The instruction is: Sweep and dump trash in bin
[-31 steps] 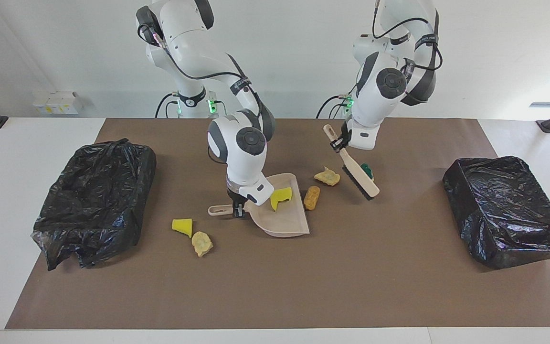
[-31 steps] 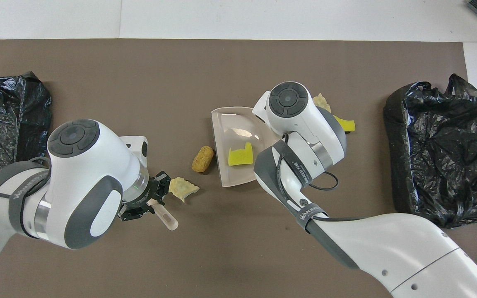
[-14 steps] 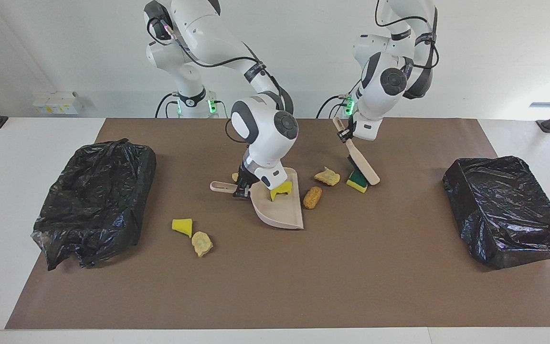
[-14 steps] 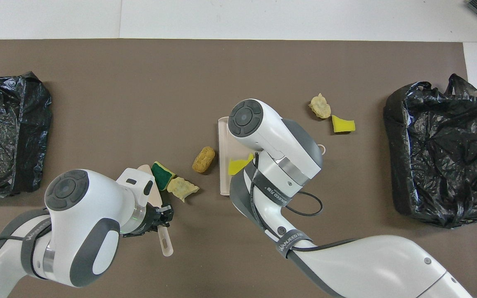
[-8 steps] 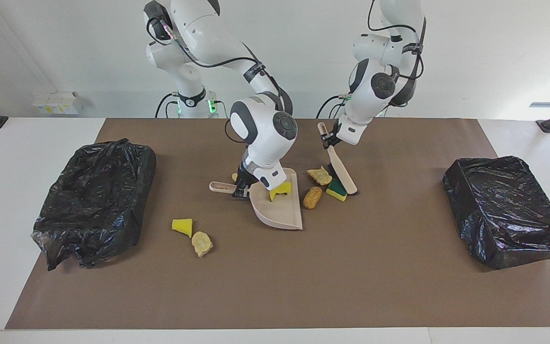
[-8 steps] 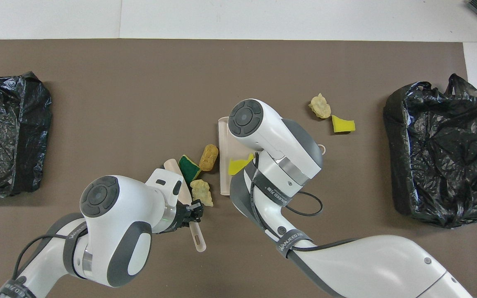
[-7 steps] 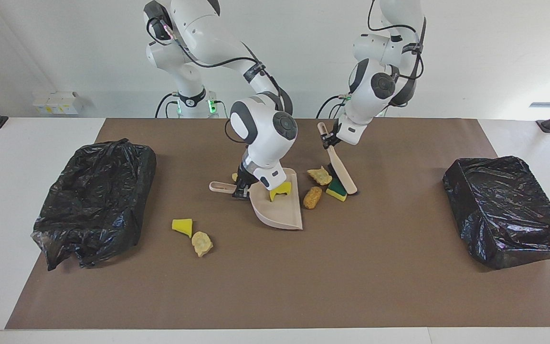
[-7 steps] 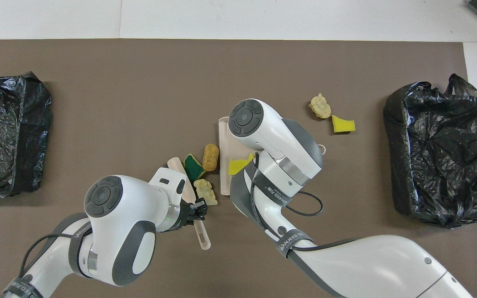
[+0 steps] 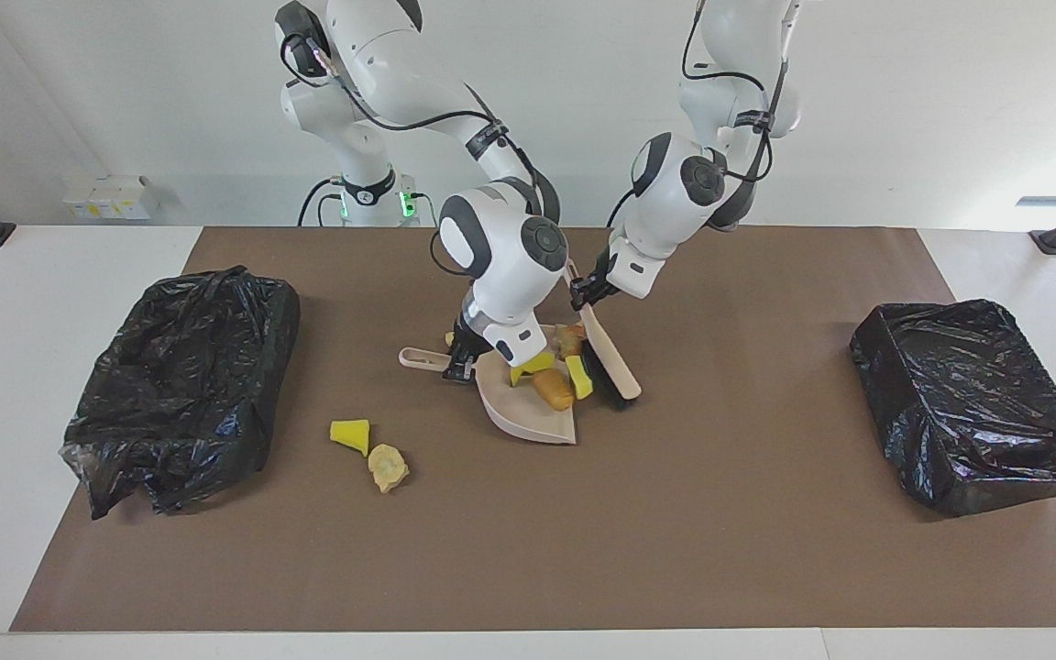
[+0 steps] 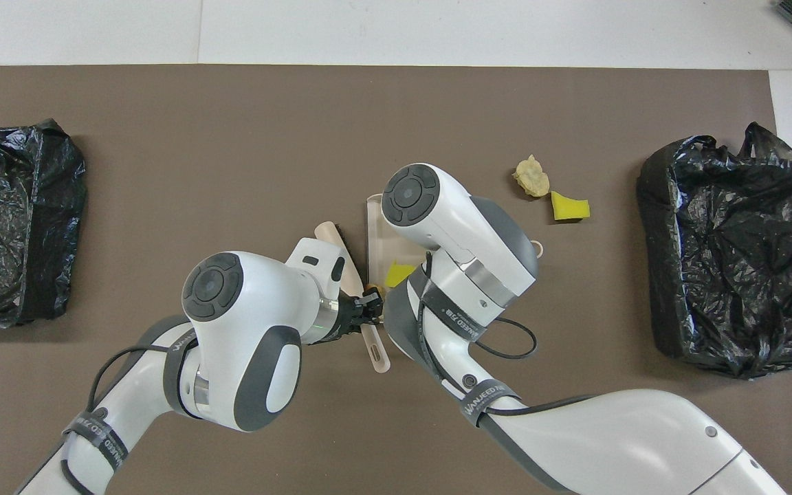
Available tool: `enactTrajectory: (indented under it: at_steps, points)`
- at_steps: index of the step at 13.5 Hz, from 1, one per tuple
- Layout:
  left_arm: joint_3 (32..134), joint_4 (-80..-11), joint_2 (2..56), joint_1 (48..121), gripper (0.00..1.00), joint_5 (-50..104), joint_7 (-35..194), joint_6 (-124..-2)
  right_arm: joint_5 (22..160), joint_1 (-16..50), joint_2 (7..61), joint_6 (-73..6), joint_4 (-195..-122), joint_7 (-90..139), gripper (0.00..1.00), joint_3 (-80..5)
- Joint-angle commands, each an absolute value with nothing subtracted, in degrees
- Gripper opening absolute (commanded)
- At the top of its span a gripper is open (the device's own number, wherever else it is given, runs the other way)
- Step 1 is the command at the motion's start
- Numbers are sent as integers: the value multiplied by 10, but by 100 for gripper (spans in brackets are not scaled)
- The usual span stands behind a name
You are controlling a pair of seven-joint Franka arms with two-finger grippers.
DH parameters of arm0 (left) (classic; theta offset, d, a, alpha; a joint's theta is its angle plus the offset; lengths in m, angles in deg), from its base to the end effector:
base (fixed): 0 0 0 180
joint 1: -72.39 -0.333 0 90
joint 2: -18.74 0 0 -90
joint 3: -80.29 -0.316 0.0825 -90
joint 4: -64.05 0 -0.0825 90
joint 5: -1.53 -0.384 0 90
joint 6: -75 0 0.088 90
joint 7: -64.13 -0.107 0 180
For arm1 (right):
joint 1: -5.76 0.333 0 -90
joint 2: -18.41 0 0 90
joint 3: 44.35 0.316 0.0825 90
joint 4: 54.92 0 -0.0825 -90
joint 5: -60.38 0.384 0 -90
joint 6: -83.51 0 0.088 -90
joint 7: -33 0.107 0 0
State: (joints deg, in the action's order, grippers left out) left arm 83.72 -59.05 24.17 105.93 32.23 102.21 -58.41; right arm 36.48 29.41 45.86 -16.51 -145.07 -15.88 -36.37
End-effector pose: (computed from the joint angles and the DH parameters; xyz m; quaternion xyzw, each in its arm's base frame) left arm 0.4440 -0.3448 0.3680 0.9611 0.1831 -0.0912 0.1855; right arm 0.5800 0.3012 0.3491 0.7019 0.6775 -0.1696 0.1401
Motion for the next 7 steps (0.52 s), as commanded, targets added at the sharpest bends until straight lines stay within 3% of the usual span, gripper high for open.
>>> enactTrajectory:
  at_steps: [1, 7]
  points:
    - [859, -566, 258, 1064, 0, 334, 1014, -607, 358, 287, 453, -161, -1456, -144, 0, -356]
    - [862, -549, 235, 1030, 0, 328, 1024, -590, 359, 285, 453, -163, -1459, -144, 0, -356]
